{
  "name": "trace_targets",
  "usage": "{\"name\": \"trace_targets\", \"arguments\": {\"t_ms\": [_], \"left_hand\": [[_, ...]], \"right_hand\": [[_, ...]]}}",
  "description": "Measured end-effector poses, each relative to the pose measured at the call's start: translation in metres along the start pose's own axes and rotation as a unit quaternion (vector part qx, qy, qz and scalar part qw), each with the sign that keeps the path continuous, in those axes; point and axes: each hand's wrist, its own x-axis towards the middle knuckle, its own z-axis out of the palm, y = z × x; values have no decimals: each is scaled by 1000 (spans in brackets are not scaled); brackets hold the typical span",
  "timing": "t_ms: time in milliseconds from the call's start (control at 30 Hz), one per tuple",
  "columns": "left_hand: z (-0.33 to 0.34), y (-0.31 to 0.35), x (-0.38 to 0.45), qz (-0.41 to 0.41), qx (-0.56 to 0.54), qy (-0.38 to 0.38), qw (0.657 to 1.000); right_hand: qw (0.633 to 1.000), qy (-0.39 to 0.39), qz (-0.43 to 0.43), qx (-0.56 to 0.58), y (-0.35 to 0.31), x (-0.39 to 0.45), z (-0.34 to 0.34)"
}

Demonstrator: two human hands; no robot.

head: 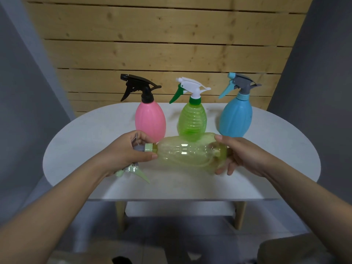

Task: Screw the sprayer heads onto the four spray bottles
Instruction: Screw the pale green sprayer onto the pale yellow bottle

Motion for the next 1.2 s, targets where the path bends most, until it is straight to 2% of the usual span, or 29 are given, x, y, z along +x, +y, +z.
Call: {"name": "trace_targets", "arguments": {"t_ms": [100, 200, 300, 433, 533, 633, 700, 767, 900, 1000, 1100, 1200], "left_hand": [[-1, -1, 1, -3, 16, -5, 1000], [-9, -3, 4, -24, -3, -3, 1000], [-12, -5, 5, -29, -33, 0, 999], [-7, -4, 3, -24, -5, -4, 1000], [-5, -2, 1, -17, -5, -14, 1000], [-5, -1, 2, -19, -35, -13, 999], [-6, 0, 3, -20, -50, -14, 998], [-7, 0, 2, -20, -50, -14, 998], [-4, 0, 2, -9, -7, -19, 1000], [-2, -2, 3, -17, 1, -18, 1000], [-5, -2, 3, -28, -27, -6, 999], [-7, 0, 3, -27, -36, -9, 999]], "right_hand": [[999, -30, 35, -5, 4, 1, 2], [997, -62, -14, 50, 6, 1, 1], [993, -52, -62, 87, 3, 1, -2], [999, 6, -42, -17, -3, 0, 2], [999, 1, 3, -35, -2, 0, 0], [998, -47, -22, 36, 0, -2, -2], [992, -53, -49, 103, 0, -2, -4], [991, -49, -68, 107, 0, 0, -5], [1000, 3, -14, -1, -3, 1, -2], [999, -17, 27, -2, 2, 1, -2], [997, -52, -23, 42, 3, 1, -2], [997, -38, -56, 39, 1, 0, -3]]}}
